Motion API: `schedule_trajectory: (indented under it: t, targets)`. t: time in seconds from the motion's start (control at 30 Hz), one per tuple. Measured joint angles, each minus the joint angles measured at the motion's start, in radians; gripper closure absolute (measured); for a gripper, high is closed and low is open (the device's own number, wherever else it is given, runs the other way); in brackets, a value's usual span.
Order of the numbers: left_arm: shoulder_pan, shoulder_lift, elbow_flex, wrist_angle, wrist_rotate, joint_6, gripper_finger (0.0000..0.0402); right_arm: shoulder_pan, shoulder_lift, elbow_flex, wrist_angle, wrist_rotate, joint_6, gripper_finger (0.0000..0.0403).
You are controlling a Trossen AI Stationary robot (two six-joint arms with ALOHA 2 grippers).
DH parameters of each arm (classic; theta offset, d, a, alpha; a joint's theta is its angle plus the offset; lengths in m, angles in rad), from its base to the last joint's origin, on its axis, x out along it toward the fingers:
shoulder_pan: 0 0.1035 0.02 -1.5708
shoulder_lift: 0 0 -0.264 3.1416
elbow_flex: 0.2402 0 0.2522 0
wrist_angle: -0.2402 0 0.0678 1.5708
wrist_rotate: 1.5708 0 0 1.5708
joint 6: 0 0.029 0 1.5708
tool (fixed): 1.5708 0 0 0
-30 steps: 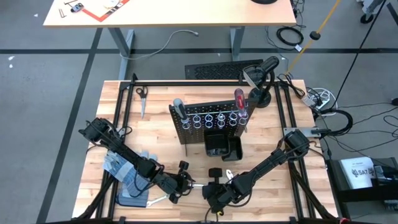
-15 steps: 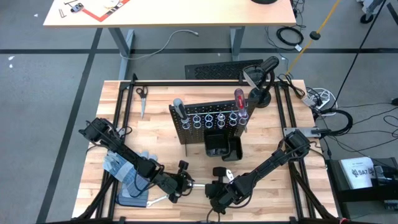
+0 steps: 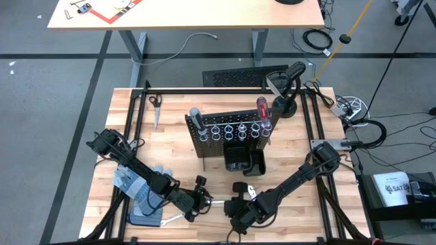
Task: Hang tools onto peg board
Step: Hang the silver wrench on the black peg board
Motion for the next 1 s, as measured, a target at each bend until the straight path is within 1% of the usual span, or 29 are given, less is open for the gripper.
schedule_trajectory:
  t: [0.17, 0.43, 0.63, 1.0]
  targets:
    - [0.0, 0.0, 0.0, 0.0, 0.0, 0.0, 0.0261, -0.003, -0.005, 0.0, -0.037, 0.006, 0.027, 0.0403]
    - [0.0, 0.0, 0.0, 0.0, 0.0, 0.0, 0.0261, -0.014, 0.001, 0.0, -0.035, 0.004, 0.032, 0.0403]
    - [0.0, 0.0, 0.0, 0.0, 0.0, 0.0, 0.0261, -0.015, 0.001, 0.0, -0.063, -0.021, 0.058, 0.0403]
    - [0.0, 0.0, 0.0, 0.0, 0.0, 0.0, 0.0261, -0.022, 0.012, 0.0, -0.073, -0.027, 0.074, 0.0403]
